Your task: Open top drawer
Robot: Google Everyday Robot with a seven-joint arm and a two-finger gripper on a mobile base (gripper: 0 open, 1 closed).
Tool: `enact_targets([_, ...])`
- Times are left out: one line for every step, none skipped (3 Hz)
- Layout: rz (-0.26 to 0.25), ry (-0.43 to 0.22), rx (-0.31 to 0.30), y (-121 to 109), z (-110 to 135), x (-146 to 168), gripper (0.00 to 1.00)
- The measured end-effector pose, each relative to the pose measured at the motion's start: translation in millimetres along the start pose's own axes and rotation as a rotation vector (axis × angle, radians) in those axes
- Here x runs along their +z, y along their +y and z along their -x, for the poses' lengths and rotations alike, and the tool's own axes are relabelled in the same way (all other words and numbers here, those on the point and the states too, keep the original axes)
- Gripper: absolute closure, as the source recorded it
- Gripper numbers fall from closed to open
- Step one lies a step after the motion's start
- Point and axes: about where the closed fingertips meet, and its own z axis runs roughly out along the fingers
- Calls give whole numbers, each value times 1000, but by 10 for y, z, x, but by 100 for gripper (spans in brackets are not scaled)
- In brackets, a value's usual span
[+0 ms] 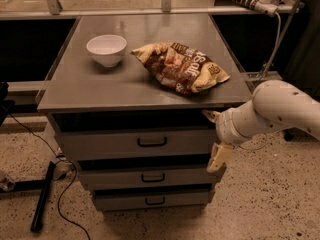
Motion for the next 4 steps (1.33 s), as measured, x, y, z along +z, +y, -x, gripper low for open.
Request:
enact_targets([-8,-33,20,-48,-49,111,0])
enact_targets([-8,-61,31,26,-53,268,0])
enact_targets([2,-63,34,47,-69,344,0])
enact_targets([2,-63,34,47,-68,344,19])
